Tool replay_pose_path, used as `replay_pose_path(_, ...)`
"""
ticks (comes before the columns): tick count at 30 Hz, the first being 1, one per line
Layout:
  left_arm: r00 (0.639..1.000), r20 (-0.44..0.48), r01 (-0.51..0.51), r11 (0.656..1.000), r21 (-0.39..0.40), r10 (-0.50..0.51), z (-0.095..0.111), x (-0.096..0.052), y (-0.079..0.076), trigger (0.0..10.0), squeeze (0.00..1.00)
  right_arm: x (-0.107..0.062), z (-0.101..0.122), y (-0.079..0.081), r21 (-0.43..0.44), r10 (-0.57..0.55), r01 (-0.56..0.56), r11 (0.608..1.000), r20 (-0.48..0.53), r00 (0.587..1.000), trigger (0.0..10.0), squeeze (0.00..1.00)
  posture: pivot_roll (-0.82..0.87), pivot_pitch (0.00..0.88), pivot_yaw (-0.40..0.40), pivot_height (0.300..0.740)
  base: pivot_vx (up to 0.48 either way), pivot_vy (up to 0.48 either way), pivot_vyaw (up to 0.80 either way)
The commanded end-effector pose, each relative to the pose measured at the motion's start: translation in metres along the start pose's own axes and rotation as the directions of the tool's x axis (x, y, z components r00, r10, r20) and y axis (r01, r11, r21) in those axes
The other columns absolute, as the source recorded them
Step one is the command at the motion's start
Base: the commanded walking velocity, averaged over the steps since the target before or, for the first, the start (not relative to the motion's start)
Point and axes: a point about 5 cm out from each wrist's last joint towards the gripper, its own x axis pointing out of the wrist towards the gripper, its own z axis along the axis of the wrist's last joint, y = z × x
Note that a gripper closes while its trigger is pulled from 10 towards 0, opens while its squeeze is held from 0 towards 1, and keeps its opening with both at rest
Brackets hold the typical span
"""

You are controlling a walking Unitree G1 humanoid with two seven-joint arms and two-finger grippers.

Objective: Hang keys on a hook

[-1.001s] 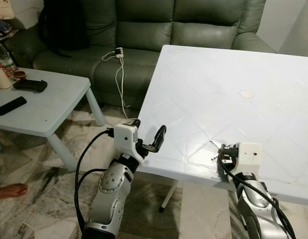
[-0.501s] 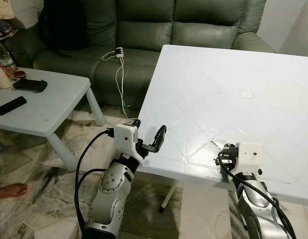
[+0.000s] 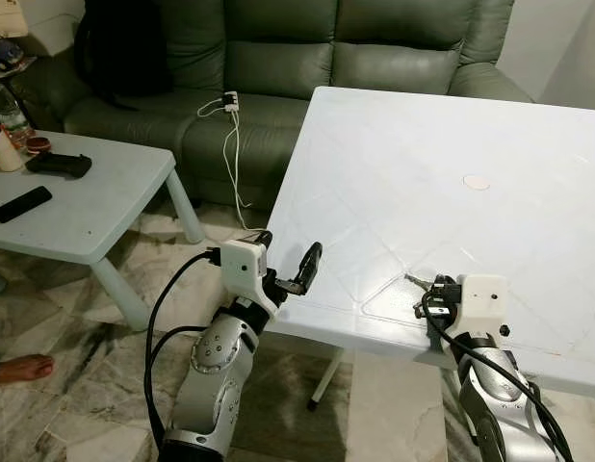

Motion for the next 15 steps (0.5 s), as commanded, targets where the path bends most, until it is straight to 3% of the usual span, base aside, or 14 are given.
replay_pose_path(1,1.000,0.028,-0.001,1.000,-0.016,0.001,0.005,0.002,-0.003,10.0,0.00,-0.002,0.011,0.002,0.013,0.068,-0.069,0.998,0.088,0.994,10.0,0.00,-0.03,0.049,-0.035,0.740,0.000,0.000,0.00)
replay_pose_path(4,0.998,0.049,-0.026,0.999,-0.019,0.027,0.010,0.002,0.003,10.0,0.00,-0.004,0.019,0.004,-0.006,0.130,-0.131,0.991,0.163,0.978,10.0,0.00,-0.03,0.053,-0.037,0.740,0.000,0.000,0.00)
replay_pose_path(6,0.996,0.071,-0.061,0.998,-0.001,0.061,0.015,0.002,0.012,10.0,0.00,-0.005,0.022,0.005,0.045,0.158,-0.169,0.985,0.190,0.969,10.0,0.00,-0.02,0.058,-0.039,0.740,0.000,0.000,0.00)
replay_pose_path(15,0.966,0.155,-0.214,0.976,0.041,0.205,0.040,-0.002,0.049,10.0,0.00,0.003,0.032,0.001,0.062,0.109,-0.126,0.990,0.226,0.968,10.0,0.00,-0.02,0.060,-0.040,0.740,0.000,0.000,0.00)
